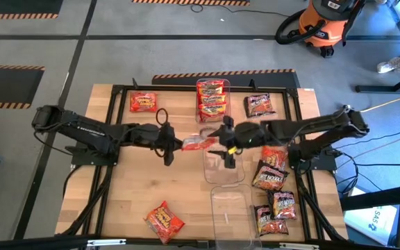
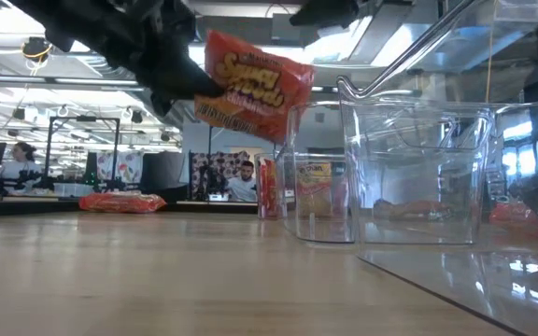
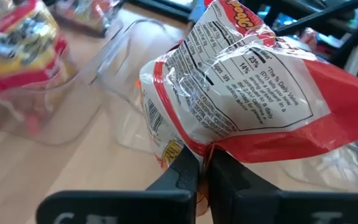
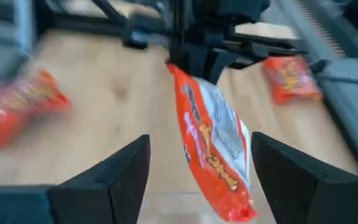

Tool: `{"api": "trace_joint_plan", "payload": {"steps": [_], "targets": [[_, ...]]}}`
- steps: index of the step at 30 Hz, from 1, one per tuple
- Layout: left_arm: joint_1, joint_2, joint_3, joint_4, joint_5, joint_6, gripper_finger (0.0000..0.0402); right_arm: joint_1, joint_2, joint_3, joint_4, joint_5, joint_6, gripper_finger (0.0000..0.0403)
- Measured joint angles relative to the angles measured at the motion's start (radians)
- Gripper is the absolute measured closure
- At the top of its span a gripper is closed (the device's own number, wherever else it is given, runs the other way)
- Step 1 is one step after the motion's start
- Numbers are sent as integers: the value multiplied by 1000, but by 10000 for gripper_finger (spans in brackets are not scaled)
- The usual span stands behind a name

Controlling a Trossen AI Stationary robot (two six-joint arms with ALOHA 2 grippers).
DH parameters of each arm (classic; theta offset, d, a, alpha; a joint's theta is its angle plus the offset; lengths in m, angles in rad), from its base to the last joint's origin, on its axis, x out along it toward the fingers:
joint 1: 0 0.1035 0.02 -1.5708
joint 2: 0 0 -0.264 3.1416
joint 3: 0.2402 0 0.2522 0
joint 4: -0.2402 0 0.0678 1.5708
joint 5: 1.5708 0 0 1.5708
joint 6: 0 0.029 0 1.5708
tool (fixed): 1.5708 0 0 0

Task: Sort Maruchan noodles
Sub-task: Put the orange noodle pack into the middle transparent bin

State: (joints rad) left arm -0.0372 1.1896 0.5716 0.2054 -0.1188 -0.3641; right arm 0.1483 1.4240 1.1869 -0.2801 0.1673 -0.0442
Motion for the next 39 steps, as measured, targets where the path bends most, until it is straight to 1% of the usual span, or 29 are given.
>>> {"api": "trace_joint_plan", "payload": {"steps": [2, 4, 7, 10, 15, 19, 23, 27, 30, 33, 36, 39], "targets": [[3, 0, 0, 6, -1, -18, 396, 26, 29, 0, 28, 89, -39, 144], [3, 0, 0, 8, 1, -27, 396, 39, 55, 2, 44, 138, -50, 144], [2, 0, 0, 10, 4, -43, 396, 35, 109, 38, 27, 137, -57, 143], [3, 0, 0, 11, 2, -46, 396, 34, 173, 120, -22, 137, -59, 143], [2, 0, 0, 10, 3, -52, 395, 20, 290, 268, -223, 135, -58, 143], [2, 0, 0, 9, 18, -52, 392, -3, 366, 355, -308, 155, -59, 143], [-9, 0, 0, 12, 36, -41, 393, -22, 415, 383, -356, 142, -59, 143], [-28, 0, 0, 11, 34, -6, 392, -36, 428, 387, -361, 88, -59, 150], [-41, 0, 0, 10, 27, 17, 390, -37, 432, 387, -360, 62, -59, 188], [-49, 0, 0, 9, 25, 27, 376, -36, 433, 387, -357, 37, -69, 249], [-49, 0, 0, 4, 25, 35, 348, -37, 433, 387, -360, 23, -70, 308], [-49, 0, 0, -4, 27, 35, 315, -37, 427, 386, -364, 21, -70, 352]]}}
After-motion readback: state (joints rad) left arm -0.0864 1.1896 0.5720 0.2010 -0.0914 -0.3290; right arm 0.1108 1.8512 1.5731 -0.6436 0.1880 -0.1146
